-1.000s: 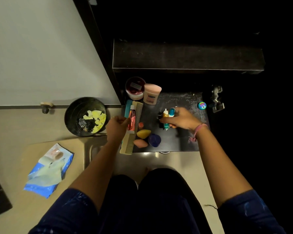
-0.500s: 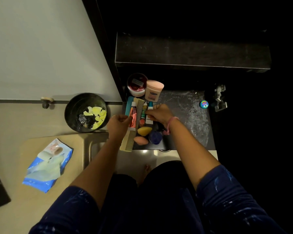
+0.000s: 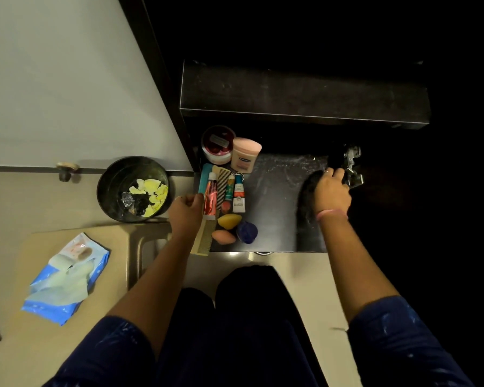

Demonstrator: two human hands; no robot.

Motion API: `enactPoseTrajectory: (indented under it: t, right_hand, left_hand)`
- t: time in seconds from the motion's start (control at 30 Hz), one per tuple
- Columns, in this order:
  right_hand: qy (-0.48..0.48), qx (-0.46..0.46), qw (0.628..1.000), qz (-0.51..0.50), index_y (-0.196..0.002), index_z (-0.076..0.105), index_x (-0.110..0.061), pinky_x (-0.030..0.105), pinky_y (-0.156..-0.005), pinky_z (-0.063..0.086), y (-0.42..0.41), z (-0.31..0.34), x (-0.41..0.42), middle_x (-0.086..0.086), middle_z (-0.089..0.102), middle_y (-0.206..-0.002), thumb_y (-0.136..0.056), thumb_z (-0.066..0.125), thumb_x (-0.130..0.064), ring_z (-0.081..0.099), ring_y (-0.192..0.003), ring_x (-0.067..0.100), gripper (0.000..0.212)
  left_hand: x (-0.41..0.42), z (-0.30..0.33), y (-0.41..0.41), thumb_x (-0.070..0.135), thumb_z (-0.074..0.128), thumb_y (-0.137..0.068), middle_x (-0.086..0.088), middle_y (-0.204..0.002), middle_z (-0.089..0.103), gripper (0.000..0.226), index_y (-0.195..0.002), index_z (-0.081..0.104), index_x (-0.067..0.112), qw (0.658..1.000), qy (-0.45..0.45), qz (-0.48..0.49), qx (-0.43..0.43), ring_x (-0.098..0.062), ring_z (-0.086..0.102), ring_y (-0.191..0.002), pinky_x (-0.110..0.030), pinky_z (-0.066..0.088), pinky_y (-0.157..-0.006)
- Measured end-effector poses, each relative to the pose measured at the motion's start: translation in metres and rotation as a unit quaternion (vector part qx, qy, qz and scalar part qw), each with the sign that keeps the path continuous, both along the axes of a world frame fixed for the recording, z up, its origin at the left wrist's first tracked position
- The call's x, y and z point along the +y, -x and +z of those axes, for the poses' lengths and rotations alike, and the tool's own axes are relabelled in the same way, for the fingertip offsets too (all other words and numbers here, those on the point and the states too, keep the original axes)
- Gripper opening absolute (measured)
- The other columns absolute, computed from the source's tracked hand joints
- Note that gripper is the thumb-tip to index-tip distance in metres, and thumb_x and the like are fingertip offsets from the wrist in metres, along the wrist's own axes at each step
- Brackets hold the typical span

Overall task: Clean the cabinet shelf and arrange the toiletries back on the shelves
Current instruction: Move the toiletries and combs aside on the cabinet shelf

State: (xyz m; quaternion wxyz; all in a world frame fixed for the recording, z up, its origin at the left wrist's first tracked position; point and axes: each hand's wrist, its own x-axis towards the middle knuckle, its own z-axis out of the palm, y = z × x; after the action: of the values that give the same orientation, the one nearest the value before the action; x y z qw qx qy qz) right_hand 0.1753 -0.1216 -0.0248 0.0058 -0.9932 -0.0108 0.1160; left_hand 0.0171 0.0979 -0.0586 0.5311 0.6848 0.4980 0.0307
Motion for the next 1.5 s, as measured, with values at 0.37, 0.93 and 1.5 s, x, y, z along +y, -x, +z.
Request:
enactPoseTrajectory:
  t: [0.37, 0.93, 1.5]
  right_hand:
    - [0.015, 0.041, 0.996, 0.072, -0.123, 0.045, 0.010, 0.048, -0.083, 0.049, -0.016, -0.012, -0.014, 0.026, 0.032, -0.135, -0.090, 0.037, 0.007, 0.055, -0.106, 0.046, 0.034]
    - [-0.387, 0.172, 0.905, -0.042, -0.104, 0.068, -0.004, 0.012, -0.074, 0.046, 0.045, -0.018, 0.083, 0.010, 0.070, -0.093, -0.074, 0.076, -0.009, 0.058, -0.080, 0.010, 0.032]
    - [-0.395, 0.140, 0.899, -0.125, -0.092, 0.070, -0.018, 0.029, -0.087, 0.049, 0.042, -0.015, 0.065, 0.002, 0.070, -0.084, -0.081, 0.065, -0.009, 0.060, -0.080, 0.013, 0.015]
  left_hand:
    - [0.005, -0.006, 0.009, 0.028, 0.051, -0.092, -0.003, -0.081, 0.062, 0.024, -0.090, 0.062, 0.007, 1.000, -0.017, 0.011, 0.016, -0.012, 0.057, -0.072, -0.025, 0.047, -0.064]
    - [0.002, -0.004, 0.016, 0.024, 0.048, -0.093, -0.010, -0.085, 0.063, 0.026, -0.090, 0.062, 0.003, 1.000, -0.023, 0.016, 0.014, -0.015, 0.057, -0.075, -0.020, 0.038, -0.055]
    - [0.001, 0.002, 0.031, 0.028, 0.047, -0.093, -0.008, -0.081, 0.059, 0.025, -0.080, 0.058, 0.010, 1.000, -0.008, 0.008, 0.006, -0.015, 0.055, -0.072, -0.024, 0.044, -0.060]
